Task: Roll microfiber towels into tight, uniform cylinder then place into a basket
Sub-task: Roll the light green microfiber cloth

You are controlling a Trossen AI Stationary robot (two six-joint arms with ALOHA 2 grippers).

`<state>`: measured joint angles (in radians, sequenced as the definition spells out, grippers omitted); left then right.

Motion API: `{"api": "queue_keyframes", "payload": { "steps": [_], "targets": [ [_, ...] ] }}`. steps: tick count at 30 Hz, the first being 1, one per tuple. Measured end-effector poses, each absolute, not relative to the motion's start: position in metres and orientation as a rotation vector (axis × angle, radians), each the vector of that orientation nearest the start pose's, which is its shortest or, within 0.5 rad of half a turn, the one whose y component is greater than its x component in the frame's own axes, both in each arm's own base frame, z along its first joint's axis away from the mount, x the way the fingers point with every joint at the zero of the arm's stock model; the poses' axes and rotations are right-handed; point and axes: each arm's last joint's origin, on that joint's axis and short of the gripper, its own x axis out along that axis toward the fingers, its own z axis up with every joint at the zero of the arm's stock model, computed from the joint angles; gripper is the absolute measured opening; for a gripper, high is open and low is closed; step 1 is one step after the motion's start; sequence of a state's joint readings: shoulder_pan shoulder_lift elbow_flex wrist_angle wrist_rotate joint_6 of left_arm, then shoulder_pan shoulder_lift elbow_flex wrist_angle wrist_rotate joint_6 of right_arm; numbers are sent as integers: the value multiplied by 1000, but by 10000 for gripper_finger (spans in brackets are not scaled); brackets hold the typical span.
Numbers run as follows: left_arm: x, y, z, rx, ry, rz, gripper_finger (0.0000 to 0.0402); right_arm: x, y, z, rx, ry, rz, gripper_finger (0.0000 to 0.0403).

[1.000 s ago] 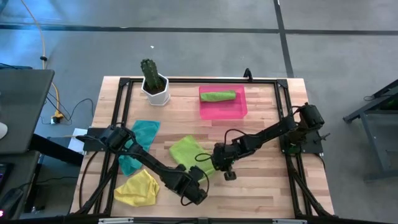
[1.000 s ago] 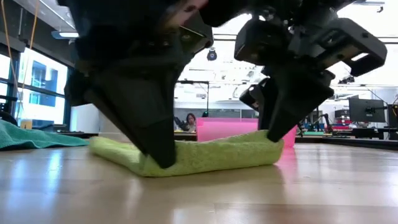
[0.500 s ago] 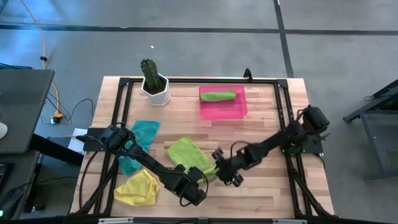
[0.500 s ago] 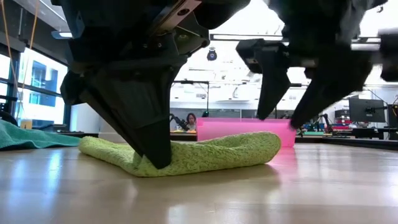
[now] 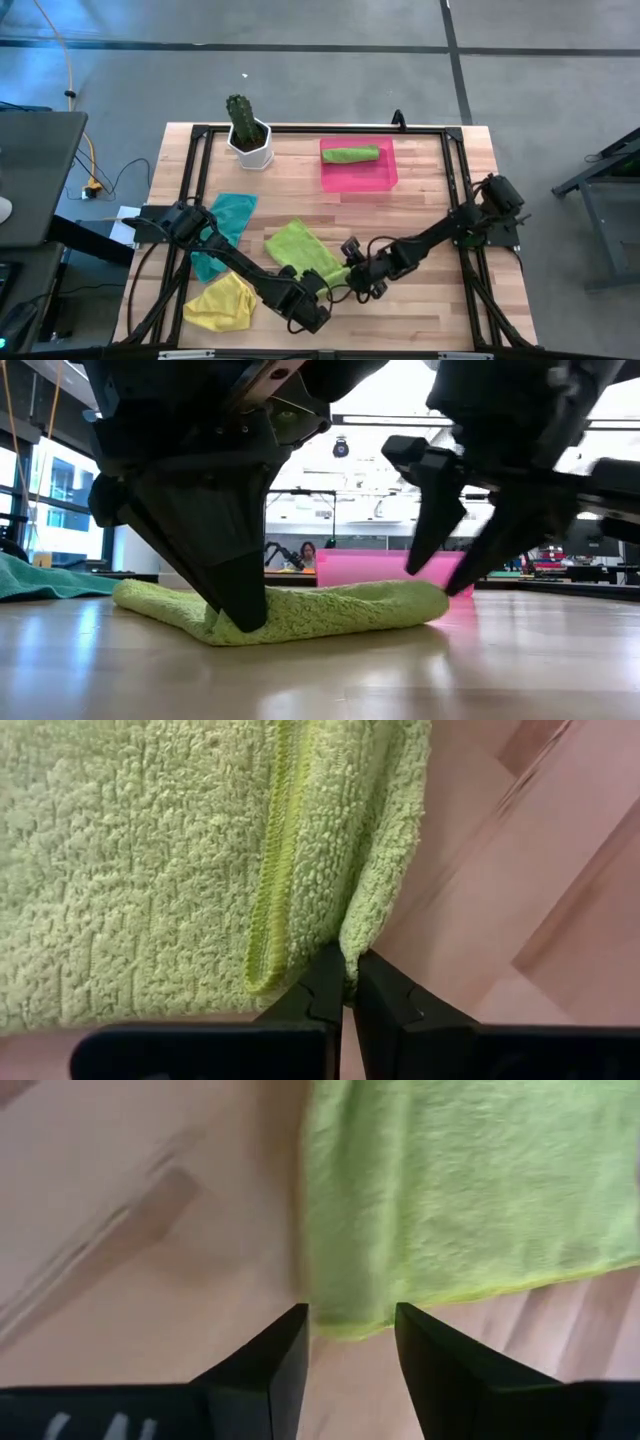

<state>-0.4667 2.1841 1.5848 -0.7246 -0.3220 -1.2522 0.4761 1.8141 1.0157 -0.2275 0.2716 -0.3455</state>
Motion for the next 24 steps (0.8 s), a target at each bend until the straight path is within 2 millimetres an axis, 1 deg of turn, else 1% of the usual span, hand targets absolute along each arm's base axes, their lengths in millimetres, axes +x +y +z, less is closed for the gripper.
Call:
{"api": "queue_keyframes", "payload": {
  "steps": [3, 7, 10, 12, 15, 18, 21, 24],
  "targets": [
    [387, -185, 138, -506, 1099, 597, 5, 303, 153, 141, -733, 1004, 338, 142],
    [385, -183, 137, -366, 1148, 528, 5, 288, 145, 140, -835, 1144, 189, 142],
    [388, -183, 136, -161, 1184, 378, 4, 282, 139, 146, -855, 1185, 124, 142],
    [390, -184, 133, 9, 1191, 269, 3, 278, 137, 151, -861, 1194, 122, 142],
    [395, -186, 126, 233, 1192, 119, 3, 273, 134, 164, -849, 1182, 115, 142],
    [398, -187, 119, 383, 1198, 7, 4, 261, 128, 182, -826, 1198, 84, 142],
    [400, -188, 115, 424, 1189, -40, 4, 247, 119, 207, -778, 1176, 21, 142],
    [400, -190, 115, 413, 1182, -63, 5, 242, 114, 230, -685, 1070, -3, 142]
  ]
}}
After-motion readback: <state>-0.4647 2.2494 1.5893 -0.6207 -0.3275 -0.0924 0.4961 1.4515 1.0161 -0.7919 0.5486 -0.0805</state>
